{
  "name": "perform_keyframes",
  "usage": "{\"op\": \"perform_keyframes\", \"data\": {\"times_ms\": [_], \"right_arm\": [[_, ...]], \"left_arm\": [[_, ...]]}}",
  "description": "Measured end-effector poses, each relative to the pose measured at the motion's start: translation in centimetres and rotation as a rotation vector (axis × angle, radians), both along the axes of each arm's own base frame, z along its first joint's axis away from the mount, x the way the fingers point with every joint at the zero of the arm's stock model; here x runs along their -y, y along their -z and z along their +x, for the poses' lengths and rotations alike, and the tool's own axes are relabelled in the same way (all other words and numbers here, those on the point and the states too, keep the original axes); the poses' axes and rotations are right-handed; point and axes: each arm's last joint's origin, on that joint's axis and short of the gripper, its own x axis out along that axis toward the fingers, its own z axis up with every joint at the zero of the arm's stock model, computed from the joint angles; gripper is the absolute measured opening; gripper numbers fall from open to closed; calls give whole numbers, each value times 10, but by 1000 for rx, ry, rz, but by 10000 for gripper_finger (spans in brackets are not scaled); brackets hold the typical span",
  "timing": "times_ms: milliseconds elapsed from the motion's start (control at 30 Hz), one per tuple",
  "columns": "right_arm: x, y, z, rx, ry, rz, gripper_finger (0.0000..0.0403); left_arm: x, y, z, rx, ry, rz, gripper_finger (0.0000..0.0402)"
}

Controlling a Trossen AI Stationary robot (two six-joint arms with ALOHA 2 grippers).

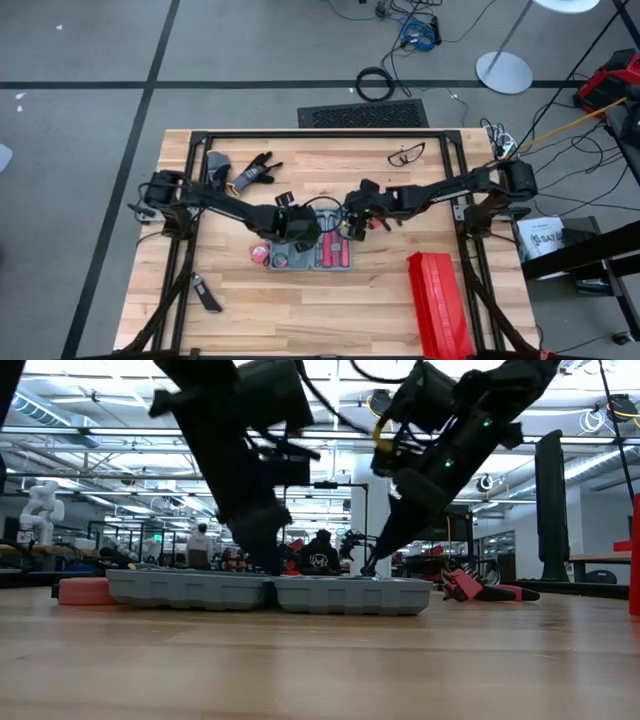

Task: Prefit tool cases
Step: Remove the red hammer from the gray prefit tools case

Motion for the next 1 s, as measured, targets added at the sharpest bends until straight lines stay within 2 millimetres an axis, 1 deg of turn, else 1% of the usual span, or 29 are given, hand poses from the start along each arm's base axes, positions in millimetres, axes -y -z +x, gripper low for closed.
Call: {"op": "perform_keyframes", "data": {"times_ms": [100,200,367,467,567,633,800,1000], "right_arm": [[1,8,11,-30,21,19,164],[1,16,21,-96,66,45,164],[1,14,33,-178,98,60,164],[-2,5,35,-201,89,59,164],[-3,-7,34,-239,124,71,164],[-3,-10,33,-251,153,83,164],[-5,-5,33,-255,184,106,164],[-4,9,37,-279,228,113,164]], "left_arm": [[-3,7,4,11,-16,-21,137],[-4,8,6,36,-42,-40,137],[-4,8,6,57,-91,-66,137],[-4,8,6,59,-97,-69,137],[-4,8,6,77,-129,-85,137],[-4,8,6,91,-156,-100,137],[-2,9,6,114,-188,-111,137],[-1,9,6,118,-194,-108,137]]}}
